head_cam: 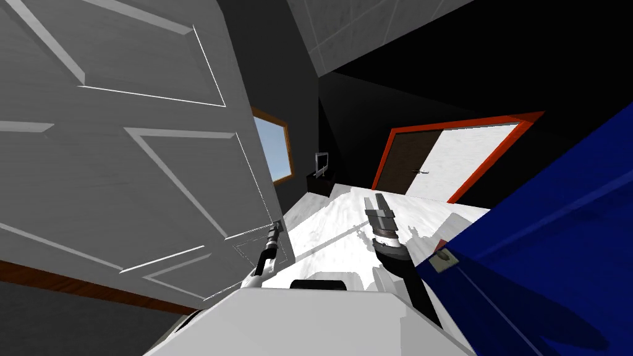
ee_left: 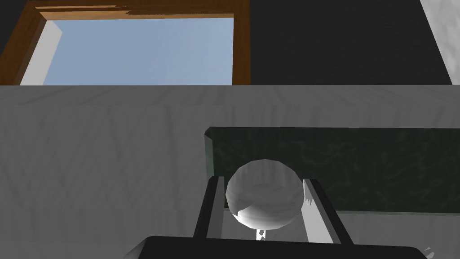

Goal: Push the door open

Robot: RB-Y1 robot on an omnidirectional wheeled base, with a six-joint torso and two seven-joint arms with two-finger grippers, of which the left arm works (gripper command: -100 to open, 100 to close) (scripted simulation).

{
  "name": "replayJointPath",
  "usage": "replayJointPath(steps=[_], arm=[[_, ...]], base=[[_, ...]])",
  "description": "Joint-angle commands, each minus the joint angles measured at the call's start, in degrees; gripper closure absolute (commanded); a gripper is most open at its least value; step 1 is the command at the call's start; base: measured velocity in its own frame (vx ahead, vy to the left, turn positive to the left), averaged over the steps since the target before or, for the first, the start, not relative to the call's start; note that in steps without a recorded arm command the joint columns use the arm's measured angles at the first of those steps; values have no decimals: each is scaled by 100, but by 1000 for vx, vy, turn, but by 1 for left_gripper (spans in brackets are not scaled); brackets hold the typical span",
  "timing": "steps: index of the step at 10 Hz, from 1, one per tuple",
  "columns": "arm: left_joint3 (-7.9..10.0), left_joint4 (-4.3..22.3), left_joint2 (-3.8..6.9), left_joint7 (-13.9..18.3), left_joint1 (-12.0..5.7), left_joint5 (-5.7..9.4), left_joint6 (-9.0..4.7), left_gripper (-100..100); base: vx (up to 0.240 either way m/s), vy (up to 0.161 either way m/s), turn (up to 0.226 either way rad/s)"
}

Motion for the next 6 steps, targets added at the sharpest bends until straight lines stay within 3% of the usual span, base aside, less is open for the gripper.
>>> replayJointPath(steps=[1,4,5,6], arm=[[107,47,53,-20,-11,55,-61,100],[273,69,88,-71,-11,148,-61,100],[233,-43,50,-80,79,126,-5,100],[337,-59,86,-123,93,201,-7,100]], base=[[194,-58,47],[208,-63,69],[85,-23,41],[146,0,35]])
